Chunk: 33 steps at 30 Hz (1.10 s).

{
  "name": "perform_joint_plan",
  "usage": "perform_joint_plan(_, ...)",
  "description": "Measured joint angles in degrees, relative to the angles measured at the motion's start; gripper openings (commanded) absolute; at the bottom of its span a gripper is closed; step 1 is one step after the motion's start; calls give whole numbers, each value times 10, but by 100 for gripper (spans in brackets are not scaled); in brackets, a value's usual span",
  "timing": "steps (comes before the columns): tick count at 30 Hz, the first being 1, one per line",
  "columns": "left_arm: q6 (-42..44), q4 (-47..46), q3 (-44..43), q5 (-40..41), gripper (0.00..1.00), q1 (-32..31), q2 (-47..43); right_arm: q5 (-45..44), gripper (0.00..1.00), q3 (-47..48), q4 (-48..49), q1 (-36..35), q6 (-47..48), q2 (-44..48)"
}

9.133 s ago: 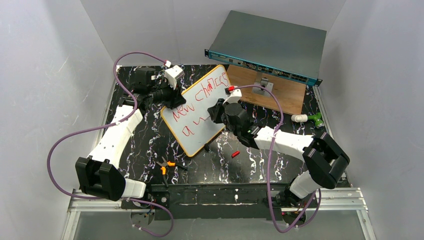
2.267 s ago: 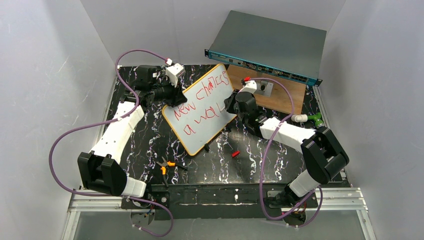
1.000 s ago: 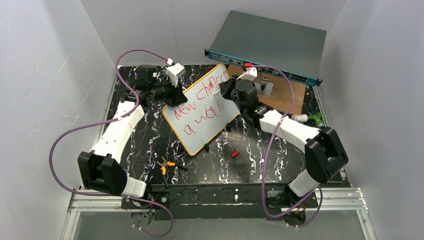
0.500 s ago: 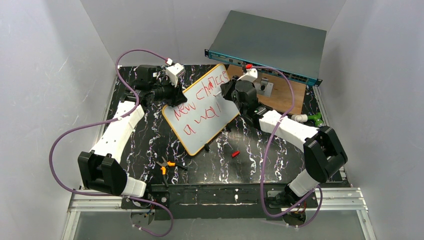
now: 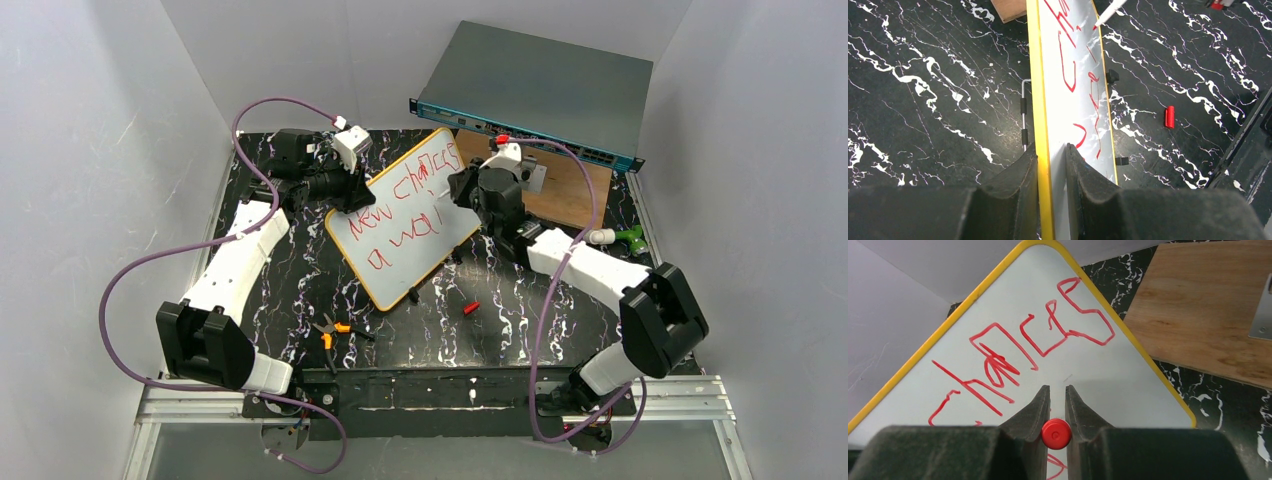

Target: Write a sentence on the whiteboard

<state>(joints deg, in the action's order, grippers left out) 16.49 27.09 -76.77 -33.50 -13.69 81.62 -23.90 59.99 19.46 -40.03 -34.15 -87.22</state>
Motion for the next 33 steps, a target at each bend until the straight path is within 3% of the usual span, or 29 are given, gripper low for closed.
perform_joint_plan(13,0,0,0,-2,0,0,0,-12,1,-56,0,7,8,42)
perform_joint_plan(33,0,0,0,-1,0,0,0,-5,1,-23,2,7,5,-22)
